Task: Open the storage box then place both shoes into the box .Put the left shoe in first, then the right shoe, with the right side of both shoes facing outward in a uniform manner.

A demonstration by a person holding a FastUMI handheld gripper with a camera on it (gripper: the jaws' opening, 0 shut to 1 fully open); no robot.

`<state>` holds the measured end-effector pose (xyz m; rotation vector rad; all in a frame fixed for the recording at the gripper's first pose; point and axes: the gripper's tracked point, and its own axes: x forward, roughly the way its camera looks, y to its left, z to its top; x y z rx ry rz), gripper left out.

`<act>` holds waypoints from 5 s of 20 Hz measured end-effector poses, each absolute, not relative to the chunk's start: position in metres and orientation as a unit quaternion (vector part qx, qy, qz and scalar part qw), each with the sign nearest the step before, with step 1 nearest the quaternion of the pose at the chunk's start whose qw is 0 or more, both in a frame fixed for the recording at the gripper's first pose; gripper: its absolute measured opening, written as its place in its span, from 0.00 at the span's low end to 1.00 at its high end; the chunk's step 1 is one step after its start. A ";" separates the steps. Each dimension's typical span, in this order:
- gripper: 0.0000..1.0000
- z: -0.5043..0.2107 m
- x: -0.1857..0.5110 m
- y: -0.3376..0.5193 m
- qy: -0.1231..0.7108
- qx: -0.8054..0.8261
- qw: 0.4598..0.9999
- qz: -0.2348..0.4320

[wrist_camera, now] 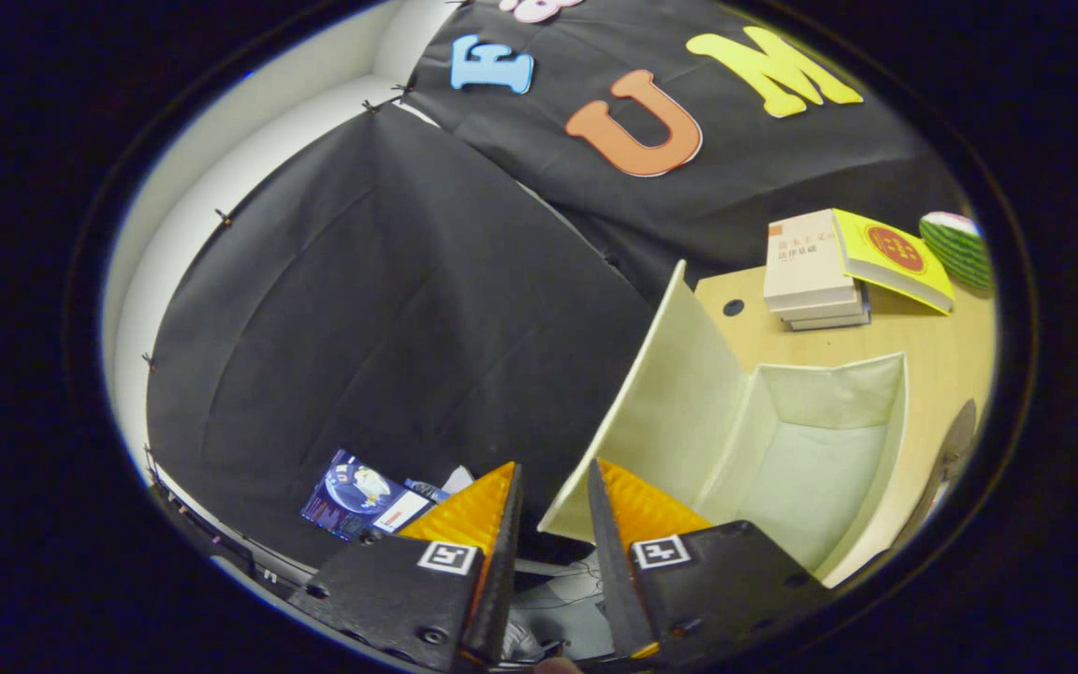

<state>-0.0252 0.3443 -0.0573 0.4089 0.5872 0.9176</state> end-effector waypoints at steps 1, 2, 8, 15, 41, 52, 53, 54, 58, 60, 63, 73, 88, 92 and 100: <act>0.59 -0.059 -0.025 0.345 0.276 0.189 0.838 0.431; 0.70 -0.060 -0.023 0.342 0.277 0.187 0.841 0.425; 0.94 -0.058 -0.005 0.309 0.259 0.191 0.871 0.371; 1.00 -0.039 0.026 0.236 0.169 0.086 0.941 0.280; 0.99 -0.224 0.027 -0.034 0.345 0.058 0.933 0.080; 0.73 -0.321 0.057 -0.050 0.420 0.085 0.902 0.049; 0.70 -0.327 0.058 -0.052 0.424 0.091 0.900 0.044; 0.67 -0.332 0.059 -0.053 0.428 0.100 0.897 0.040; 0.48 -0.350 0.064 -0.054 0.439 0.120 0.890 0.028; 0.40 -0.356 0.067 -0.054 0.441 0.131 0.888 0.023; 0.31 -0.359 0.072 -0.055 0.440 0.136 0.887 0.014; 0.07 -0.355 0.069 -0.054 0.447 0.189 0.874 -0.003; 0.06 -0.190 0.027 0.029 0.377 0.280 0.882 0.030; 0.06 -0.152 0.025 0.088 0.371 0.291 0.880 0.057; 0.06 -0.185 0.043 0.207 0.407 0.281 0.866 0.075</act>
